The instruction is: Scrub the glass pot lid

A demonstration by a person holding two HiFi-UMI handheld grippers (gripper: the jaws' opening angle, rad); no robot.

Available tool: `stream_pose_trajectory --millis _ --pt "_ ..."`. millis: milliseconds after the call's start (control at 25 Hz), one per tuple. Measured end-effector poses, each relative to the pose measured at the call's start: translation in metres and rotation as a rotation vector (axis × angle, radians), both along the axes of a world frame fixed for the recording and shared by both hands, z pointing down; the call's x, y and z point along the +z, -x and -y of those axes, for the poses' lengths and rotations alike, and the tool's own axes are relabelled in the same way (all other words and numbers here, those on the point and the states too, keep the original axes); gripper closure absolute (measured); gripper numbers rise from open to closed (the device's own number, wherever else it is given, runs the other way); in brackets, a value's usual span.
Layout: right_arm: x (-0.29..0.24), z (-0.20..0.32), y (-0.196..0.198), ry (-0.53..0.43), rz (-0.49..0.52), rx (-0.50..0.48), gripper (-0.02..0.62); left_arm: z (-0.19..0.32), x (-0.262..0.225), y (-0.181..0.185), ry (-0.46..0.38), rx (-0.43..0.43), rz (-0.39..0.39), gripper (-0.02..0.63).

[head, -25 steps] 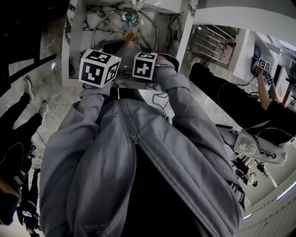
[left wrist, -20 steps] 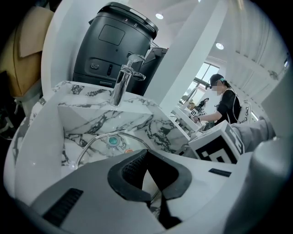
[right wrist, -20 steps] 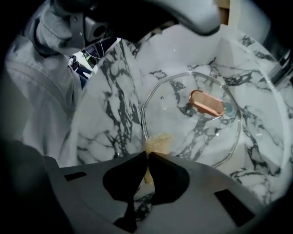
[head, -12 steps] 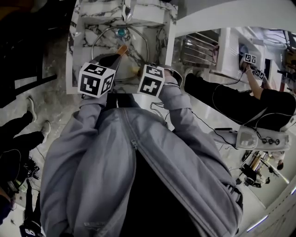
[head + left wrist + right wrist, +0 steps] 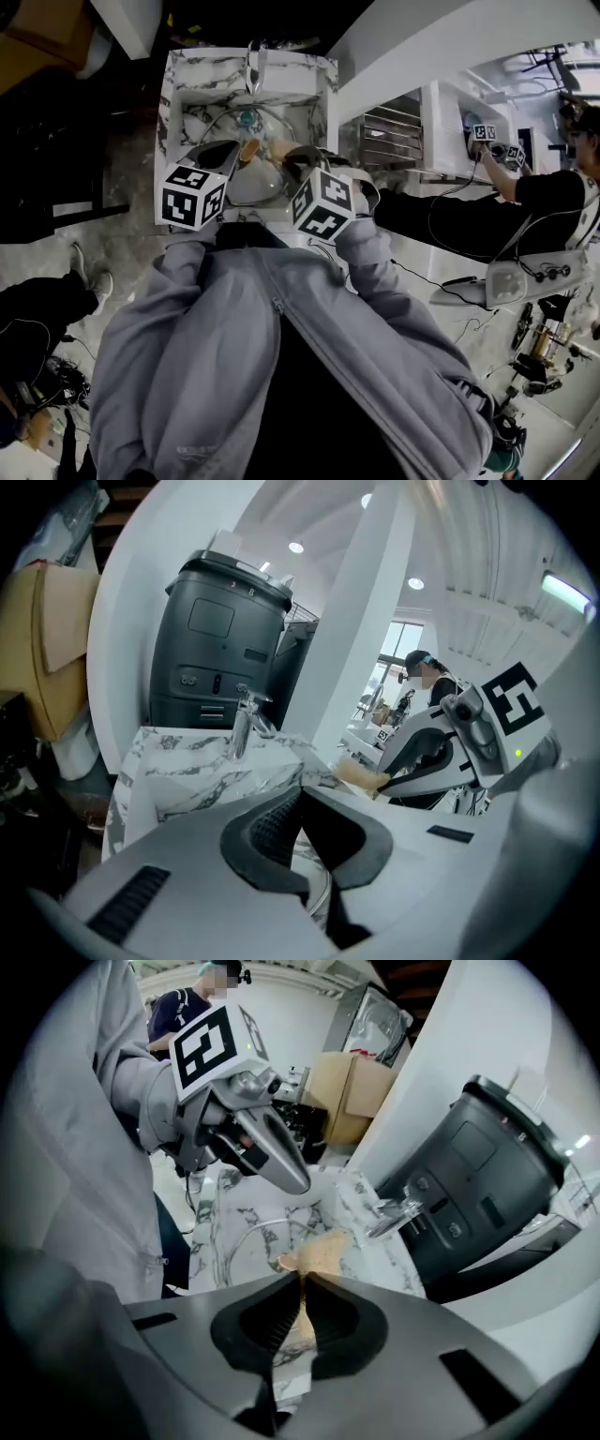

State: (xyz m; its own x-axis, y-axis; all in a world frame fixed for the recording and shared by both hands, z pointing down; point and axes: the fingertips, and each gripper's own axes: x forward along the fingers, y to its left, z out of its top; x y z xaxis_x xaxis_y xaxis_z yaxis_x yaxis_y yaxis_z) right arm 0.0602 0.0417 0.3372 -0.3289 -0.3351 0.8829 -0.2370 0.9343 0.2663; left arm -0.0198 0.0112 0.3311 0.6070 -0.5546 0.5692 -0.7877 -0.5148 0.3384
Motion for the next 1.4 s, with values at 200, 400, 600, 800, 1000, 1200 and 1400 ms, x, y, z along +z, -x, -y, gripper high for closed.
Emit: stream_pose_trajectory --millis 200,400,600,800,1000,1200,1400 --pt "-0.060 0.023 0.002 -0.201 0.142 0.140 0.554 0.000 -0.041 0.008 -0.094 -0.013 -0.018 0.592" --pt "-0.119 0.039 -0.007 -0.406 0.329 0.324 0.554 0.001 -0.083 0.013 -0.201 -0.050 -0.034 0.592" --pt "-0.165 0.044 -0.012 -0.512 0.539 0.447 0.554 0.011 -0.126 0.010 -0.326 -0.116 -0.051 0.592" --pt "-0.186 0.040 -0.014 -0.528 0.717 0.538 0.554 0.016 -0.168 0.018 -0.505 -0.225 -0.045 0.592" --pt "-0.187 0.042 -0.022 -0.503 0.830 0.633 0.554 0.013 -0.184 0.022 -0.618 -0.294 -0.024 0.592" --pt "-0.172 0.038 -0.023 -0.463 0.880 0.684 0.554 0.001 -0.173 0.006 -0.643 -0.267 -0.005 0.592" --pt "-0.148 0.033 -0.012 -0.423 0.866 0.670 0.554 0.000 -0.159 0.000 -0.614 -0.243 -0.007 0.592"
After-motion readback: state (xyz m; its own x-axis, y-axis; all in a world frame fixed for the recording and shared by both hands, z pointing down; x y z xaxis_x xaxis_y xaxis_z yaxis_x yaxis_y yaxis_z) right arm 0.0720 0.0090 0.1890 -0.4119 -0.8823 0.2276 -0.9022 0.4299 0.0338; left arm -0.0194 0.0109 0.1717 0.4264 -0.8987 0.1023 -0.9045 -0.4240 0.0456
